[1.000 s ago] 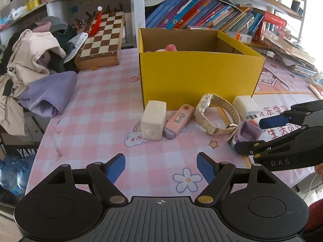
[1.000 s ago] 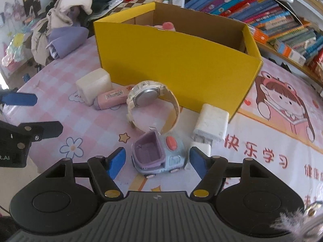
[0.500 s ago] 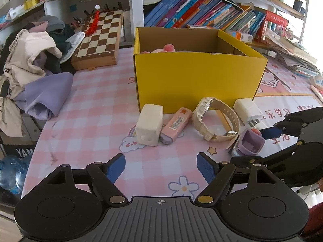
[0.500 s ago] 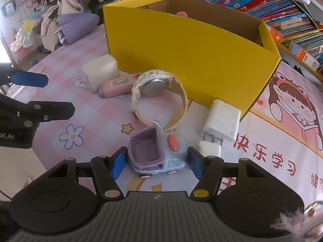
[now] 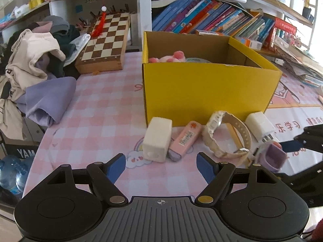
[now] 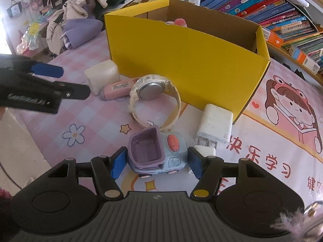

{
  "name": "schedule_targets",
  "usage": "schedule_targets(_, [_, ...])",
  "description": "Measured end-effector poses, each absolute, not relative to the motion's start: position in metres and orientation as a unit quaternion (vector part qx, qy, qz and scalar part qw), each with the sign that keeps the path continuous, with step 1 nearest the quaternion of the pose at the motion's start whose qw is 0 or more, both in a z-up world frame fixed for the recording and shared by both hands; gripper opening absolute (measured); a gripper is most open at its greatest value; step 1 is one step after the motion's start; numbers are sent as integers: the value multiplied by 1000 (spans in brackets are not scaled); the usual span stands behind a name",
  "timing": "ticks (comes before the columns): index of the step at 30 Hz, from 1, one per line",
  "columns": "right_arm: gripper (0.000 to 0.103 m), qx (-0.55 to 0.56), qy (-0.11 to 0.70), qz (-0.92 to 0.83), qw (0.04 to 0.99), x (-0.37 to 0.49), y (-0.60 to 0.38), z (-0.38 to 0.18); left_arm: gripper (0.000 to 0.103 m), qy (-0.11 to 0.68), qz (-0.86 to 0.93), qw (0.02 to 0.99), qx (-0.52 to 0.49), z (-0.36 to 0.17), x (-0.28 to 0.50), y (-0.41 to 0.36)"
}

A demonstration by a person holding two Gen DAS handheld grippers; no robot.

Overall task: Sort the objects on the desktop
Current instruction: 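Lower the right tool onto the lilac toy truck and close around it, then grasp the white eraser block with the left tool while the right tool lifts the truck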

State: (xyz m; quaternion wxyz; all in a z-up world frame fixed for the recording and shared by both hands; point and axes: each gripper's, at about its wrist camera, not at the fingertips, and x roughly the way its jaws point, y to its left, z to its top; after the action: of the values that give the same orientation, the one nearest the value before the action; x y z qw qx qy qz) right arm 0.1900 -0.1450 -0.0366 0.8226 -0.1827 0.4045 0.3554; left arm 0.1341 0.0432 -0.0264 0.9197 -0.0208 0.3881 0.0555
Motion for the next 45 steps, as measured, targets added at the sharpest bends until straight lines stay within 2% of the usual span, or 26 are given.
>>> schedule_targets(8, [62,-190,398,364,820,191,-147,-34,72,389,66,918,-20,-33,149,50])
schedule_targets(14, [62,-192,397,368,819,191,-146,-35,57,396,71,915,-20,-41,162,56])
schedule_targets(20, [62,-195,399,371,815,189,-147,-35,55,399,69,914,-24,-45,175,57])
schedule_targets(23, [62,-195,400,372,815,188,-147,-35,50,403,64,913,-18,-49,178,56])
schedule_targets(25, [62,-196,399,371,815,188,-148,-35,44,406,58,912,-24,-50,179,57])
schedule_targets(26, [62,-196,398,370,816,187,-148,-35,36,408,53,911,-30,-50,179,58])
schedule_targets(27, [62,-196,398,369,817,187,-148,-34,32,411,48,910,-36,-49,180,58])
schedule_targets(30, [62,-193,397,366,820,186,-148,-33,27,413,44,909,-35,-48,178,58])
schedule_targets(45, [62,-166,383,353,837,181,-153,-19,24,379,50,920,-85,-19,124,74])
